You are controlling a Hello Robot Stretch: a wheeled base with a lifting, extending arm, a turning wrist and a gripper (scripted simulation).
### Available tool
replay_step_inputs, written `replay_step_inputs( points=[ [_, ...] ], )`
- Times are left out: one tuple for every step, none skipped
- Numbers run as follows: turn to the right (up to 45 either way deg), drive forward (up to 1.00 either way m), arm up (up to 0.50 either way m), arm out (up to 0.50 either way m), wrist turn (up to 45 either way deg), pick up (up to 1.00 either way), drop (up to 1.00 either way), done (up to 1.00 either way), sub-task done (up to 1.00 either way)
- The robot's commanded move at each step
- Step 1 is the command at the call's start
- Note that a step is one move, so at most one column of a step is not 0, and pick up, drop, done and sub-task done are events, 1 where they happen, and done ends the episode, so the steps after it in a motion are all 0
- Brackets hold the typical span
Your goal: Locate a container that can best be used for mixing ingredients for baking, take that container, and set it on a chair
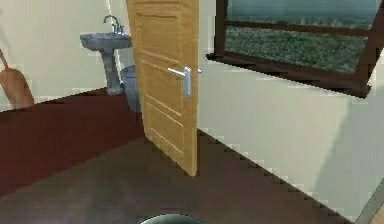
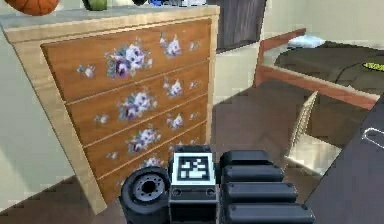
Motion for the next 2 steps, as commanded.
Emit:
replay_step_inputs(
  points=[
    [0.0,0.20,0.00,0.00,0.0,0.00,0.00,0.00,0.00],
    [45.0,0.00,0.00,0.00,0.0,0.00,0.00,0.00,0.00]
  ],
)
